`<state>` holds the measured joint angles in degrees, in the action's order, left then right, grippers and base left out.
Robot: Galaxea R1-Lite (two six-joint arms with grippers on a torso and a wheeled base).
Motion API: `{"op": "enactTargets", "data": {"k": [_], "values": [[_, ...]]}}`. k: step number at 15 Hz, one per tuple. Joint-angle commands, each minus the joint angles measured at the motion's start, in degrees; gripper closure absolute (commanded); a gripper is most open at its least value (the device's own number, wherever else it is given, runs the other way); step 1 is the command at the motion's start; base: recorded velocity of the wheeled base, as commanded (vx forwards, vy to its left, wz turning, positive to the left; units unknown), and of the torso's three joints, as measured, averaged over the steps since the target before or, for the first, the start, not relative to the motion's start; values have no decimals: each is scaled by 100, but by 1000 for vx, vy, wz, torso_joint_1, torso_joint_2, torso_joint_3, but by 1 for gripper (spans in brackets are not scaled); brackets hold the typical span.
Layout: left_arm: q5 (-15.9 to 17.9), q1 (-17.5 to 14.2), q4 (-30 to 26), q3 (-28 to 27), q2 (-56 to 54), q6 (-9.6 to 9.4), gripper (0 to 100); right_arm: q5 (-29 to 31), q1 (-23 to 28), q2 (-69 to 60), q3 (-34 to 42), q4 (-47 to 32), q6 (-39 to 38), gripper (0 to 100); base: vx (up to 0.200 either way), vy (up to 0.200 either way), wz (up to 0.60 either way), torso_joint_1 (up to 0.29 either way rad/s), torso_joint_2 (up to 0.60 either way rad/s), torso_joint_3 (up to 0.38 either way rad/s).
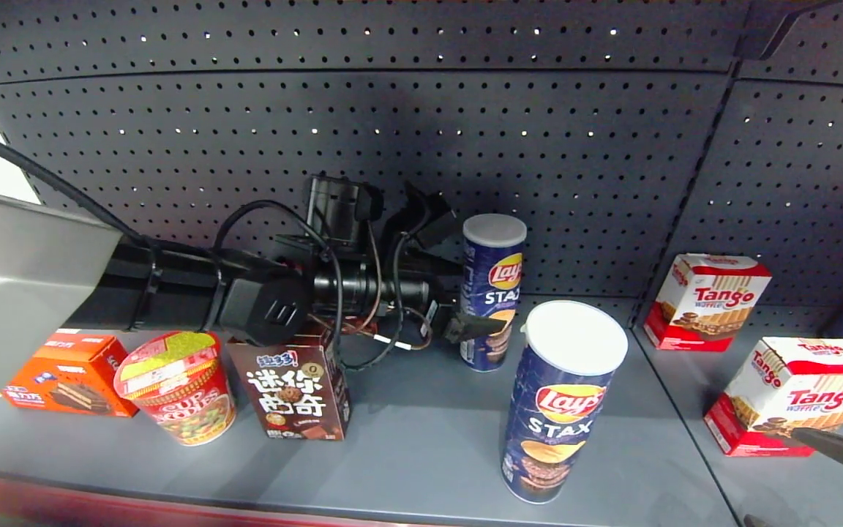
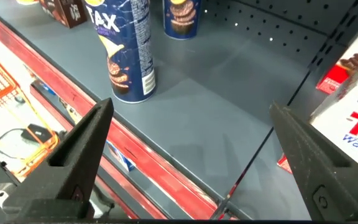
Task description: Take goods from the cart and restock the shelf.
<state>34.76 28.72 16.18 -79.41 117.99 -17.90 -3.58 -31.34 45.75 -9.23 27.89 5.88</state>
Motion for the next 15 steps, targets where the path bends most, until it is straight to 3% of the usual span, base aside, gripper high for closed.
{"op": "enactTargets", "data": {"k": [1, 8, 15], "values": [[-21, -51, -9, 242, -206, -3, 0, -11, -3, 57, -44, -3, 1, 0, 0, 0, 0, 0, 0, 0], [-276, -68, -1, 233, -31, 5, 0, 24, 84, 303, -334, -29, -8, 0, 0, 0, 0, 0, 0, 0], [-812, -60, 35, -180, 374, 23, 0, 24, 84, 364, -272, -21, -16, 0, 0, 0, 0, 0, 0, 0]]}}
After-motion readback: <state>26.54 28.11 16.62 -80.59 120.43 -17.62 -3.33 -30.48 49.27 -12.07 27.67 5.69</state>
